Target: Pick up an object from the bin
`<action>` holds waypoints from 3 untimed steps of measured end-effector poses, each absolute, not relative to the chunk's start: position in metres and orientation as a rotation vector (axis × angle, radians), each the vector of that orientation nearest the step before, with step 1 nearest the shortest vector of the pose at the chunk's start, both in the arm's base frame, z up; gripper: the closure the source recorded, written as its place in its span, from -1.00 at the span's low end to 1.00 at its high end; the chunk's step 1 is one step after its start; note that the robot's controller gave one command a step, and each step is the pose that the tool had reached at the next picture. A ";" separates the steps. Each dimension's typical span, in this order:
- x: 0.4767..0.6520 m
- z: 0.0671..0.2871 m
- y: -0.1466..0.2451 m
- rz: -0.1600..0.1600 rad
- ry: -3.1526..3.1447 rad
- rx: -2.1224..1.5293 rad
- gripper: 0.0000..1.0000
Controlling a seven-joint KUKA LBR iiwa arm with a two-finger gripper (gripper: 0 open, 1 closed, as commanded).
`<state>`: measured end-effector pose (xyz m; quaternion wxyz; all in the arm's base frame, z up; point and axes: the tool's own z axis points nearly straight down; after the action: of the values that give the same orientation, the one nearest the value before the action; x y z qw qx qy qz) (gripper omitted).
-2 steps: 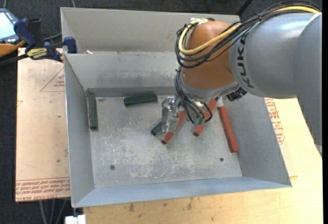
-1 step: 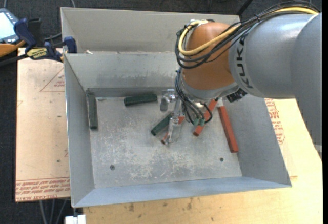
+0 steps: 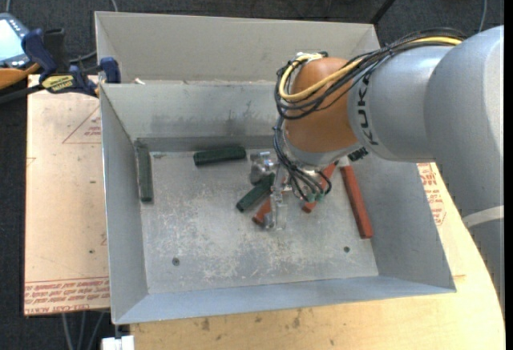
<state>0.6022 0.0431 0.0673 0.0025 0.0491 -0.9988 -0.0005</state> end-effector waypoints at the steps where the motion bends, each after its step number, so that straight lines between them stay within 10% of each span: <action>1: 0.606 0.076 0.045 -0.005 -3.149 0.156 1.00; 2: 0.623 0.205 0.062 -0.002 -3.148 0.214 1.00; 3: 0.609 0.130 0.075 -0.004 -2.990 0.956 1.00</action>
Offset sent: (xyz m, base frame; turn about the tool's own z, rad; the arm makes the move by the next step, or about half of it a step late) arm 0.0000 0.0000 0.0000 0.0000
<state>0.6090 0.0748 0.1301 0.0012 0.3046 -0.9525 -0.0012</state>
